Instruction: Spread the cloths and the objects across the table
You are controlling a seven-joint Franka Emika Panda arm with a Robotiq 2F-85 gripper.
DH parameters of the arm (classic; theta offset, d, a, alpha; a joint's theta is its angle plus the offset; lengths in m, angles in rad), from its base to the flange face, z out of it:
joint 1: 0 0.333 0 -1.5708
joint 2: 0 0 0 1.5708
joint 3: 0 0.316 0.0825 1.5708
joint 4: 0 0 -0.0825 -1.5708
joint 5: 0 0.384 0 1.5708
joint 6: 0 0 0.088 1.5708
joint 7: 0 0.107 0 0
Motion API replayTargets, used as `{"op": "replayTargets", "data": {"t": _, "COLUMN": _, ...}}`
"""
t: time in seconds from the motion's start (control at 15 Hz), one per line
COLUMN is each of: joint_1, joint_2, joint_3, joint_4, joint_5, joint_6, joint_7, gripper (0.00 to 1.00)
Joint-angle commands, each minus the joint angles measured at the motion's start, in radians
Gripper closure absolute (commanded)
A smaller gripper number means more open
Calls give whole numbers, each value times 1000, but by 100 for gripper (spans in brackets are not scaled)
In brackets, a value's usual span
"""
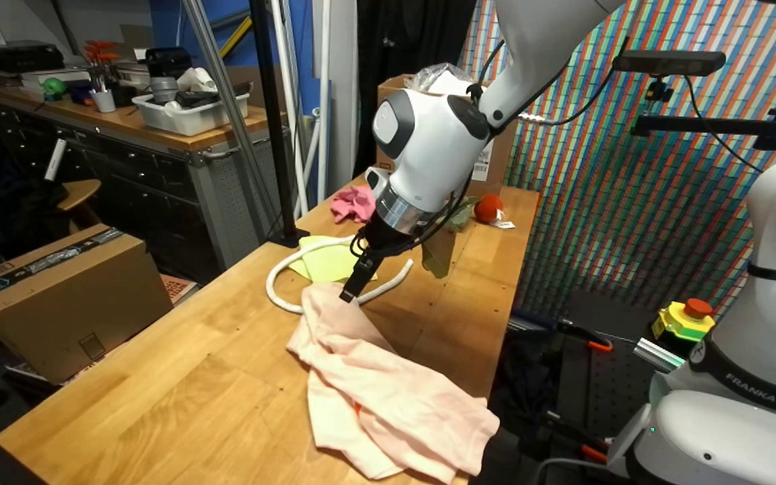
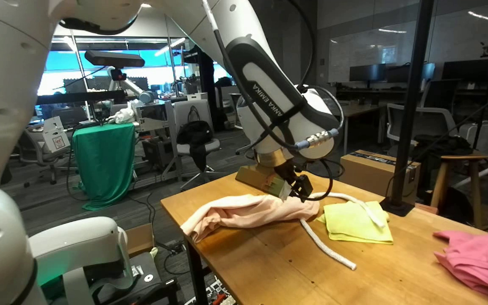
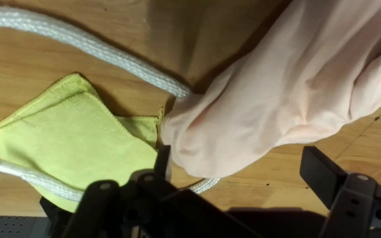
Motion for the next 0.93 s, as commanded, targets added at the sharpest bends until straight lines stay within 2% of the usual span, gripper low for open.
{"op": "replayTargets", "data": {"t": 0.0, "joint_1": 49, "joint_2": 70, "joint_3": -54, "joint_4": 141, "joint_5": -16, "joint_6": 92, "joint_7": 49, "gripper": 0}}
{"op": "replayTargets", "data": {"t": 0.4, "joint_1": 91, "joint_2": 169, "joint_3": -100, "joint_4": 291, "joint_5": -27, "joint_6": 230, "joint_7": 128, "gripper": 0}}
{"op": "replayTargets", "data": {"t": 0.73, "joint_1": 156, "joint_2": 275, "joint_3": -195, "joint_4": 428, "joint_5": -73, "joint_6": 397, "joint_7": 281, "gripper": 0}}
{"op": "replayTargets", "data": {"t": 0.8, "joint_1": 128, "joint_2": 279, "joint_3": -159, "joint_4": 458, "joint_5": -125, "joint_6": 415, "joint_7": 330, "gripper": 0}}
{"op": "replayTargets", "data": {"t": 0.87, "joint_1": 124, "joint_2": 291, "joint_3": -158, "joint_4": 484, "joint_5": -146, "joint_6": 445, "joint_7": 353, "gripper": 0}}
